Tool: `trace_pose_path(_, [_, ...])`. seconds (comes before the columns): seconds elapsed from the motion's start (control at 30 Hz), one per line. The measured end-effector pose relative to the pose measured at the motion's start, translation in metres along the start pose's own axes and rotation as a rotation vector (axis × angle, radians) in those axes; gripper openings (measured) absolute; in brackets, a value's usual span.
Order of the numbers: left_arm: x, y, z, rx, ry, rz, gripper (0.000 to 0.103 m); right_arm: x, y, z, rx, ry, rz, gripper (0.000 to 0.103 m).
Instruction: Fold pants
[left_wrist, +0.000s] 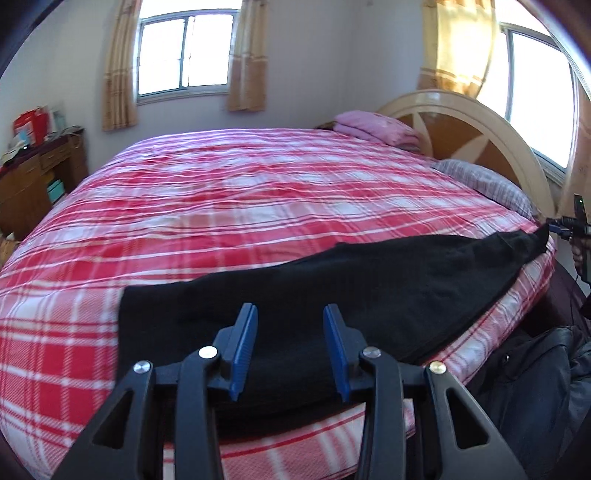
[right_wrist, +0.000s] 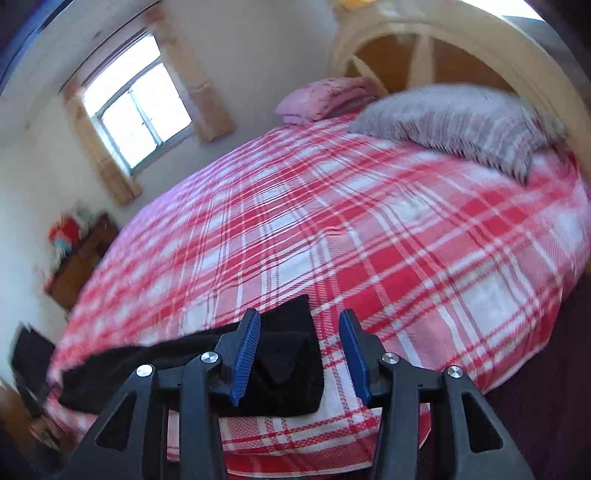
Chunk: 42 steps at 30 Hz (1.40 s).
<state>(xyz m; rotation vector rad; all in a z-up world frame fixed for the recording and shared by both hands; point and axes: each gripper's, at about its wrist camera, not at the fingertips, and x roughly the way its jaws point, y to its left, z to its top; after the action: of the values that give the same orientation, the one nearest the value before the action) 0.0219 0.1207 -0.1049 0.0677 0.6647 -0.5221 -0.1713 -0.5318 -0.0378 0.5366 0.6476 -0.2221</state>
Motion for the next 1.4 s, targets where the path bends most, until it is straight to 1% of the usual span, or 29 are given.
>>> trace_pose_path(0.07, [0.012,-0.009,0.001,0.018,0.025,-0.008,0.040,-0.004,-0.016,0.001,0.108,0.021,0.032,0.047])
trace_pose_path(0.17, [0.025,-0.013,-0.004,0.009,0.061,-0.022,0.040,-0.005,-0.021,0.001,0.164,0.063,0.084,0.047])
trace_pose_path(0.23, [0.031,-0.009,-0.009,-0.008,0.084,-0.024,0.040,0.002,-0.019,0.003,0.189,0.132,0.087,0.047])
trace_pose_path(0.33, [0.037,-0.004,-0.017,-0.038,0.117,-0.036,0.040,0.017,-0.012,0.010,0.188,0.185,0.071,0.047])
trace_pose_path(0.4, [0.038,-0.001,-0.022,-0.056,0.121,-0.036,0.040,0.031,-0.010,0.014,0.205,0.238,0.092,0.047])
trace_pose_path(0.47, [0.036,0.001,-0.026,-0.066,0.121,-0.046,0.040,0.050,-0.005,0.014,0.221,0.322,0.093,0.046])
trace_pose_path(0.57, [0.039,0.001,-0.027,-0.059,0.123,-0.048,0.040,0.077,0.001,0.011,0.233,0.416,0.092,0.046])
trace_pose_path(0.6, [0.039,0.000,-0.027,-0.060,0.123,-0.048,0.040,0.081,0.003,0.010,0.231,0.429,0.083,0.045])
trace_pose_path(0.63, [0.040,0.000,-0.028,-0.062,0.122,-0.050,0.040,0.085,0.006,0.011,0.212,0.434,0.070,0.032])
trace_pose_path(0.67, [0.039,0.001,-0.028,-0.064,0.121,-0.051,0.040,0.086,0.012,0.012,0.174,0.433,0.051,0.010])
trace_pose_path(0.7, [0.040,0.002,-0.028,-0.066,0.121,-0.052,0.040,0.086,0.016,0.013,0.155,0.427,0.041,0.006])
trace_pose_path(0.8, [0.040,0.002,-0.028,-0.069,0.119,-0.054,0.040,0.074,0.037,0.020,0.048,0.351,0.017,0.005])
trace_pose_path(0.97, [0.041,0.002,-0.028,-0.066,0.121,-0.051,0.040,0.031,0.078,0.036,-0.123,0.141,0.017,0.004])
trace_pose_path(1.07, [0.041,0.002,-0.028,-0.066,0.119,-0.052,0.040,0.012,0.086,0.041,-0.161,0.036,0.033,0.004])
trace_pose_path(1.1, [0.041,0.002,-0.029,-0.066,0.118,-0.053,0.040,0.012,0.085,0.042,-0.171,0.006,0.010,0.004])
trace_pose_path(1.13, [0.041,0.002,-0.029,-0.067,0.118,-0.055,0.040,0.016,0.081,0.043,-0.167,0.010,-0.012,0.004])
trace_pose_path(1.17, [0.041,0.002,-0.029,-0.068,0.117,-0.056,0.040,0.026,0.073,0.044,-0.152,0.048,-0.035,0.005])
trace_pose_path(1.2, [0.041,0.003,-0.029,-0.068,0.116,-0.057,0.040,0.042,0.065,0.043,-0.135,0.107,-0.060,0.007])
trace_pose_path(1.23, [0.041,0.003,-0.029,-0.068,0.116,-0.058,0.040,0.057,0.055,0.040,-0.119,0.162,-0.101,0.011])
trace_pose_path(1.27, [0.041,0.003,-0.029,-0.068,0.115,-0.060,0.040,0.064,0.047,0.036,-0.114,0.180,-0.153,0.026])
trace_pose_path(1.3, [0.040,0.003,-0.030,-0.069,0.115,-0.061,0.040,0.069,0.042,0.033,-0.121,0.179,-0.197,0.038])
trace_pose_path(1.33, [0.040,0.003,-0.030,-0.070,0.115,-0.062,0.040,0.069,0.038,0.030,-0.127,0.169,-0.218,0.053])
trace_pose_path(1.4, [0.039,0.002,-0.030,-0.070,0.116,-0.058,0.040,0.059,0.029,0.026,-0.090,0.157,-0.186,0.053])
